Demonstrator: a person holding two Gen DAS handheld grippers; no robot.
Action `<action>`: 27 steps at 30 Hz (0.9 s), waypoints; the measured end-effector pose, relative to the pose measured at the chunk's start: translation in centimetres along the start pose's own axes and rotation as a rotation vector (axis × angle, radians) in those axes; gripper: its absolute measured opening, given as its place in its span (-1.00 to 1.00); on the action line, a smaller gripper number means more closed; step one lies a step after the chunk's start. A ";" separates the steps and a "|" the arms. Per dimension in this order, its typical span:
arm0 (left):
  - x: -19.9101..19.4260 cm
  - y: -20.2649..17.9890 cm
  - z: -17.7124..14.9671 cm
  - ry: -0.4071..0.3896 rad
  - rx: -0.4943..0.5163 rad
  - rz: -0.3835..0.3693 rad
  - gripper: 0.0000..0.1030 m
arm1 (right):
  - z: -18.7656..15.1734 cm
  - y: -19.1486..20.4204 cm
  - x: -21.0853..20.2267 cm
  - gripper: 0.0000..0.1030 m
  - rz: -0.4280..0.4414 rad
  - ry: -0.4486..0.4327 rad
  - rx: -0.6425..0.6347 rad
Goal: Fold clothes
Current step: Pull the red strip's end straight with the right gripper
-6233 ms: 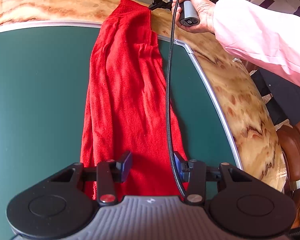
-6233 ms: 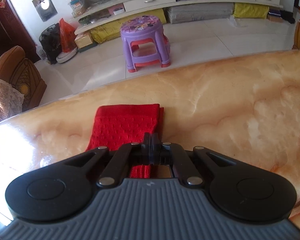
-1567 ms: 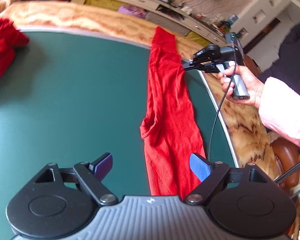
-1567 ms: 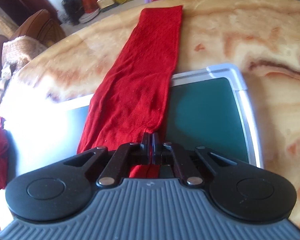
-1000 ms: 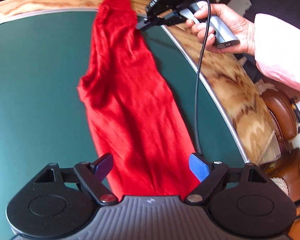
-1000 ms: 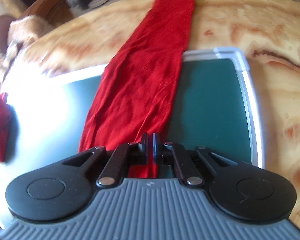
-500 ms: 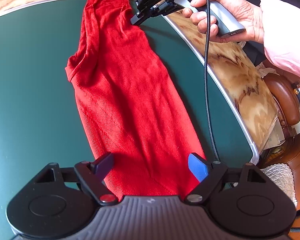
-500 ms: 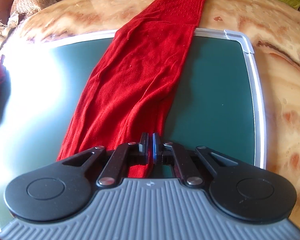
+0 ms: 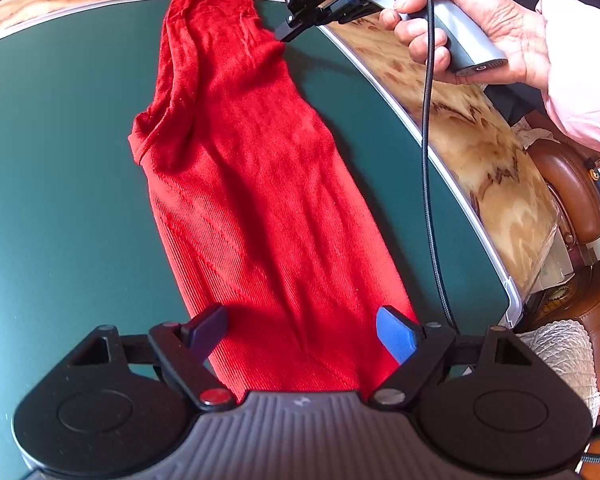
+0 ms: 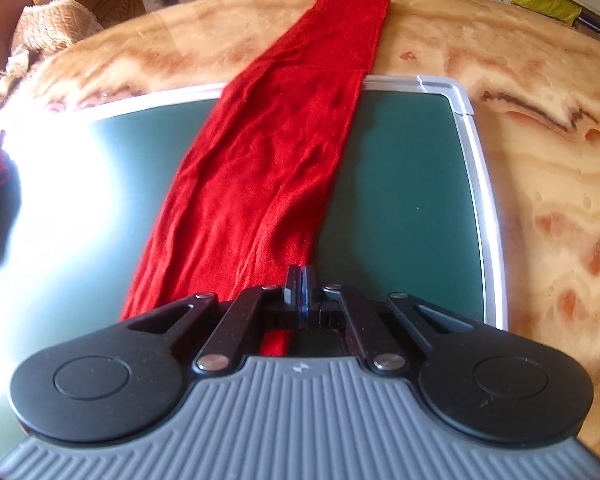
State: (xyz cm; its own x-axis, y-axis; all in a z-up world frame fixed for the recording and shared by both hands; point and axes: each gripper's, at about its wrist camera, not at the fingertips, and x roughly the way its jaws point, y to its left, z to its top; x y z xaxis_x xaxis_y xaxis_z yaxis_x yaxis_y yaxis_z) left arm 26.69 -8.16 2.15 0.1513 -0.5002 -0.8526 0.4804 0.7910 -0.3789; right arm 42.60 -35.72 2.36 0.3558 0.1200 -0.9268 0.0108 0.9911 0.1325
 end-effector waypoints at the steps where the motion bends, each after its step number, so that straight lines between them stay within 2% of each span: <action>1: 0.0 0.0 0.0 0.002 0.000 -0.001 0.67 | -0.1 -0.1 0.4 -0.97 -0.002 0.017 0.007; 5: -0.1 0.0 0.0 0.016 0.012 -0.001 0.69 | -0.4 0.3 1.5 -0.93 -0.039 0.049 -0.003; 8: -0.2 0.1 0.0 0.025 0.006 -0.006 0.69 | -0.5 0.0 0.7 -0.78 -0.018 0.014 0.023; 11: -0.4 0.0 -0.3 0.033 0.018 -0.002 0.69 | -0.7 -0.7 -0.7 -0.78 0.035 -0.015 0.052; 13: -0.5 0.0 -0.4 0.042 0.030 -0.001 0.69 | -1.2 -0.6 -1.1 -0.78 0.067 -0.004 0.048; 18: -0.6 0.0 -0.7 0.060 0.048 0.006 0.69 | -3.6 0.4 0.2 -0.79 0.118 0.058 -0.003; 24: -1.0 0.1 -1.8 0.081 0.051 0.036 0.68 | -4.0 2.8 -0.8 -0.77 0.123 0.021 -0.087; 27: -1.3 0.5 -2.2 0.091 0.047 0.040 0.68 | -4.1 4.9 -1.2 -0.77 0.174 0.012 -0.123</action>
State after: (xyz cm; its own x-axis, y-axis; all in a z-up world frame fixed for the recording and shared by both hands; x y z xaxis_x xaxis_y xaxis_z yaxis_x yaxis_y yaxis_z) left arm 24.86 -6.34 2.30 0.0937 -0.4327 -0.8967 0.5156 0.7915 -0.3280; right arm 38.45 -30.74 2.66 0.3311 0.2904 -0.8978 -0.1646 0.9547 0.2481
